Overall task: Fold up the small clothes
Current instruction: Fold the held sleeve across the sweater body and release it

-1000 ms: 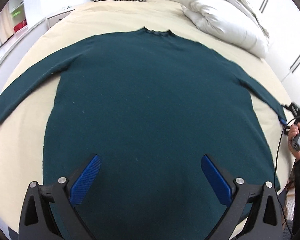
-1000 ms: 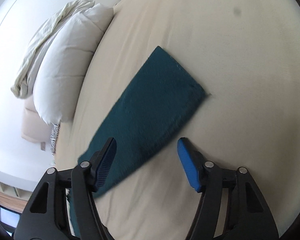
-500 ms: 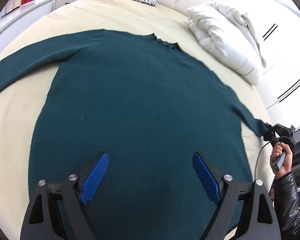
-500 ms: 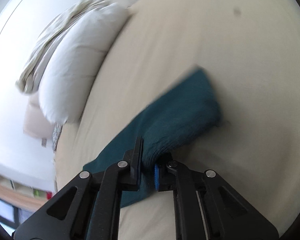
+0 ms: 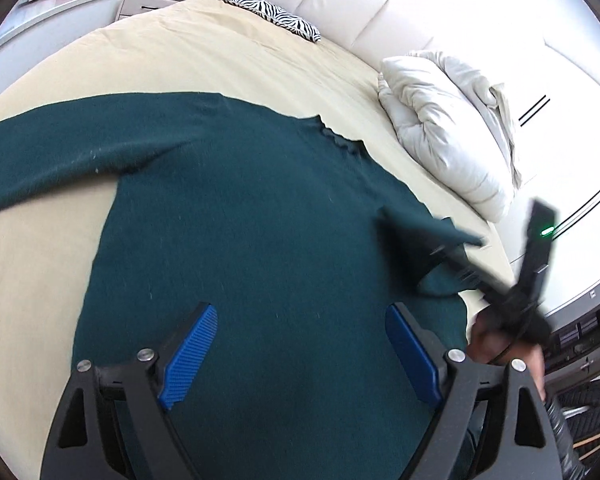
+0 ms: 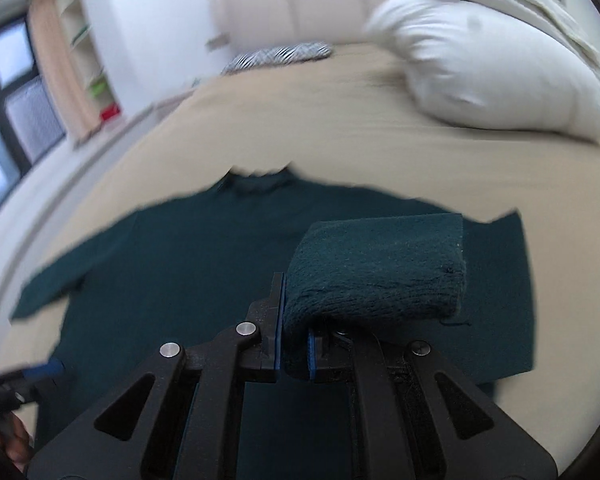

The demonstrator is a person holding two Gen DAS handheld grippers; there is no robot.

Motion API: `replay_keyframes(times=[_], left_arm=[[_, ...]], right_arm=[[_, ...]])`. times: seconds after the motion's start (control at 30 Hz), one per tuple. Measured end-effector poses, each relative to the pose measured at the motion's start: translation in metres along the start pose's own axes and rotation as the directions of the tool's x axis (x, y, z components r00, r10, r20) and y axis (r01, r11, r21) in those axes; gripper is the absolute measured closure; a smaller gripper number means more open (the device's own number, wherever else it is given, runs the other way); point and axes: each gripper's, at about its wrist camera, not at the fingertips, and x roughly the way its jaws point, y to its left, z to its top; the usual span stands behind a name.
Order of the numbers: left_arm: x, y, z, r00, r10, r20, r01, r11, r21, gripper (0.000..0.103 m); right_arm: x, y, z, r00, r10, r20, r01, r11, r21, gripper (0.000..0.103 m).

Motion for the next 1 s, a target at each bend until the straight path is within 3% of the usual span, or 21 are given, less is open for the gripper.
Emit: replay_keyframes(times=[0.1, 0.2, 0.27, 0.33, 0.47, 0.63, 0.73, 0.8, 0.87, 1.0], left_arm=[[0.009, 0.005, 0.008, 1.0, -0.02, -0.003, 0.02, 1.0, -0.013, 0.015], [0.018, 0.007, 0.015, 0.999, -0.043, -0.007, 0.043, 0.999, -0.029, 0.015], [0.025, 0.008, 0.019, 0.998, -0.062, -0.008, 0.062, 0.997, -0.045, 0.015], [0.03, 0.005, 0.022, 0.997, -0.08, -0.012, 0.079, 0.995, -0.056, 0.015], [0.049, -0.013, 0.027, 0.995, -0.096, -0.028, 0.095, 0.995, -0.034, 0.015], [0.07, -0.044, 0.033, 0.996, -0.079, -0.043, 0.08, 0.996, 0.027, 0.015], [0.077, -0.081, 0.032, 0.999, -0.029, -0.025, 0.032, 0.988, 0.151, 0.015], [0.087, -0.112, 0.026, 0.998, 0.065, 0.006, -0.064, 0.955, 0.289, 0.015], [0.102, -0.147, 0.013, 0.985, 0.163, 0.061, -0.173, 0.876, 0.45, 0.015], [0.124, -0.188, -0.018, 0.948, 0.267, 0.171, -0.313, 0.705, 0.636, 0.015]], right_arm=[[0.032, 0.031, -0.019, 0.994, -0.048, -0.094, 0.04, 0.995, -0.087, 0.094], [0.041, 0.034, -0.03, 0.989, -0.1, -0.107, 0.087, 0.988, -0.124, 0.089], [0.039, 0.027, -0.034, 0.987, -0.116, -0.112, 0.101, 0.986, -0.132, 0.066], [0.024, 0.02, -0.045, 0.994, -0.065, -0.087, 0.055, 0.992, -0.112, 0.043], [-0.017, 0.009, -0.067, 1.0, 0.02, 0.014, -0.019, 0.998, -0.063, 0.026], [-0.057, -0.011, -0.086, 0.995, 0.061, 0.076, -0.058, 0.997, -0.046, 0.026], [-0.074, -0.047, -0.093, 0.995, 0.039, 0.087, -0.047, 0.995, 0.091, 0.026], [-0.088, -0.079, -0.102, 0.991, 0.034, 0.13, -0.062, 0.973, 0.223, 0.026], [-0.103, -0.113, -0.116, 0.989, 0.015, 0.15, -0.069, 0.929, 0.364, 0.026], [-0.128, -0.155, -0.144, 0.982, -0.013, 0.188, -0.083, 0.865, 0.495, 0.026]])
